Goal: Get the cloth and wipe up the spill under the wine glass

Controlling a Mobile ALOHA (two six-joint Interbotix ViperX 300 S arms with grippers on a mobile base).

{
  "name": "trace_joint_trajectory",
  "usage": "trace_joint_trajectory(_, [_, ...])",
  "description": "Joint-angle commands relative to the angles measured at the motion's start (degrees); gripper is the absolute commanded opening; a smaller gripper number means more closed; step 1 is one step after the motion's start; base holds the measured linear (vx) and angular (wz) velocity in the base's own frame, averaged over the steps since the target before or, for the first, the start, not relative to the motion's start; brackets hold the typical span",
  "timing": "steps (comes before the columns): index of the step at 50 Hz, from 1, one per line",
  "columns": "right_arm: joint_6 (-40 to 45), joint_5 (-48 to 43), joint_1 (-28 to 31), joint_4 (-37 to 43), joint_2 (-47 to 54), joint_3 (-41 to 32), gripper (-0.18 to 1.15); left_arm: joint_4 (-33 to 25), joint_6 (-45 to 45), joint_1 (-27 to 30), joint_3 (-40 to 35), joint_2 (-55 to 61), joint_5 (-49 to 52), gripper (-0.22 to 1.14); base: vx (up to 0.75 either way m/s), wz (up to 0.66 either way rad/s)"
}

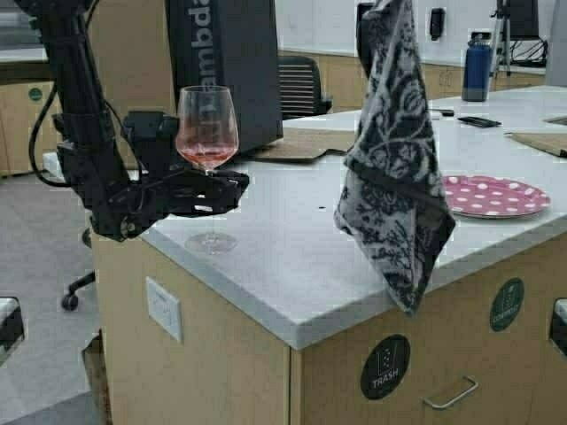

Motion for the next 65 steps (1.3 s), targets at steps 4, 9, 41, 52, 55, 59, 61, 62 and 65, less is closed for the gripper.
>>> trace_joint_trajectory(4, [0.2, -1.8, -1.9, 0.4, 4.6, -8.8, 0.06, 0.1, -0.2, -1.1, -0.5, -1.3, -0.4, 0.46, 0.01, 0.0])
trace_joint_trajectory(9, [0.2, -1.8, -2.5, 0.4, 9.1, -13.3, 0.06, 0.1, -0.3, -1.1, -0.2, -2.0, -0.4, 0.26, 0.0, 0.0])
trace_joint_trajectory(41, [0.4, -2.4, 0.4, 0.2, 39.1, -38.8, 0.06, -0.3, -0.1, -1.1, 8.3, -28.7, 13.4, 0.16, 0.0, 0.0])
trace_joint_trajectory(52, [0.5, -3.2, 3.2, 0.2, 42.8, -39.4, 0.06, -2.4, 0.2, -1.1, 6.1, -39.1, 25.9, 0.16, 0.0, 0.0])
trace_joint_trajectory(55, [0.8, -2.9, 4.3, 0.1, 43.4, -39.6, 0.06, -2.5, 0.2, -1.1, 4.8, -41.3, 28.7, 0.16, 0.0, 0.0])
trace_joint_trajectory(59, [1.6, -2.7, 6.0, 0.1, 43.5, -39.4, 0.06, -2.5, 0.2, -1.1, 3.2, -44.0, 33.2, 0.16, 0.0, 0.0])
trace_joint_trajectory(61, [2.0, -2.7, 6.9, 0.1, 43.6, -39.1, 0.06, -2.5, 0.2, -1.1, 2.4, -45.3, 35.6, 0.16, 0.0, 0.0])
trace_joint_trajectory(62, [2.1, -2.7, 7.3, 0.1, 43.8, -39.0, 0.06, -2.5, 0.2, -1.1, 2.0, -45.9, 36.7, 0.16, 0.0, 0.0])
trace_joint_trajectory(65, [2.5, -2.6, 8.6, 0.1, 44.5, -38.9, 0.06, -2.5, 0.4, -1.1, 1.1, -47.5, 39.4, 0.16, 0.0, 0.0])
